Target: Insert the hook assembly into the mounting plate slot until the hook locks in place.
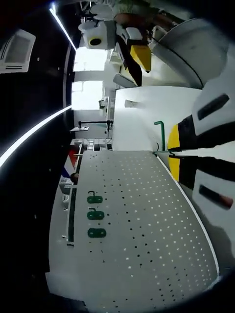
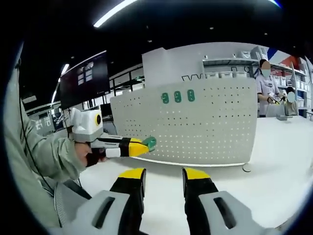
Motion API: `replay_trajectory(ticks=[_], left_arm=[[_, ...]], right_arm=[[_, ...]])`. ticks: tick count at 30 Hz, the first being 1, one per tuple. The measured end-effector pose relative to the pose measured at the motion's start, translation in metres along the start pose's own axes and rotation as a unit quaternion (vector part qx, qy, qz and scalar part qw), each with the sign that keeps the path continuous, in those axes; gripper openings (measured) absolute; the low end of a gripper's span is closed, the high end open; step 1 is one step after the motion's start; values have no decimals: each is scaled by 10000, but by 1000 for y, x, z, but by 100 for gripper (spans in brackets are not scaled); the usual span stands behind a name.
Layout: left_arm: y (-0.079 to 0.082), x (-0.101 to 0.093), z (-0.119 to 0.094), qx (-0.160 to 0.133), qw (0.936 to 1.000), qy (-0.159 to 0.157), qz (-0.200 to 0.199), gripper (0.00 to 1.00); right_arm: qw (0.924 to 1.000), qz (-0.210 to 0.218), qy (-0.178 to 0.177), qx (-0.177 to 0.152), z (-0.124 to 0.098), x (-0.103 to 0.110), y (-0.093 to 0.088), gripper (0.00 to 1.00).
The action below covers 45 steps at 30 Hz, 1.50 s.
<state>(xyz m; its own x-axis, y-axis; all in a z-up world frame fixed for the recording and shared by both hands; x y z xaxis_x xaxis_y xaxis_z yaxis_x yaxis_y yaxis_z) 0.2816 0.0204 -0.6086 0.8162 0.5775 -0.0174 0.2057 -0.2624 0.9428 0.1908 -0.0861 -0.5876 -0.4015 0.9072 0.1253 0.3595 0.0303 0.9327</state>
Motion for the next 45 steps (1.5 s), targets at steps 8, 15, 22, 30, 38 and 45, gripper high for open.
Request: replay_trajectory(ticks=[8, 15, 22, 30, 38, 45], left_arm=[[2, -5, -18, -138, 9998, 127, -58, 3], [8, -9, -33, -328, 9993, 161, -92, 3], [14, -12, -46, -581, 9979, 185, -224, 3], [25, -10, -57, -774, 9965, 280, -163, 3], [42, -11, -67, -1007, 9943, 302, -162, 3], [58, -15, -74, -1212, 9921, 311, -105, 3]], right_arm=[[9995, -54, 251, -195, 8, 17, 18, 27], [9984, -126, 481, -282, 17, 36, 29, 27], [9960, 92, 794, -408, 25, 53, 38, 26], [9917, 266, 1151, -510, 36, 69, 49, 23], [9875, 485, 1327, -693, 41, 74, 64, 21], [9827, 701, 1472, -876, 42, 77, 74, 18]])
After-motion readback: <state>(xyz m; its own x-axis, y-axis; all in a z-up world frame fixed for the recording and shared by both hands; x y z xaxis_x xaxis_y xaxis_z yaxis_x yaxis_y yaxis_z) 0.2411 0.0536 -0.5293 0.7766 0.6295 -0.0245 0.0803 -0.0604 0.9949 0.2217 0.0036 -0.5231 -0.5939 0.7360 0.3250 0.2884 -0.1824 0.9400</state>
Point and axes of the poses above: the point that each gripper's makers call its tool centre point, and the gripper's own axes: z roughly forward along the fingers, x roughly to its left, y roughly out of its top, the point moved 2 cm from there along -z, roughly backward along the fingers, and after that the axes turned 8 degrees about x, right-handed, at the moved point
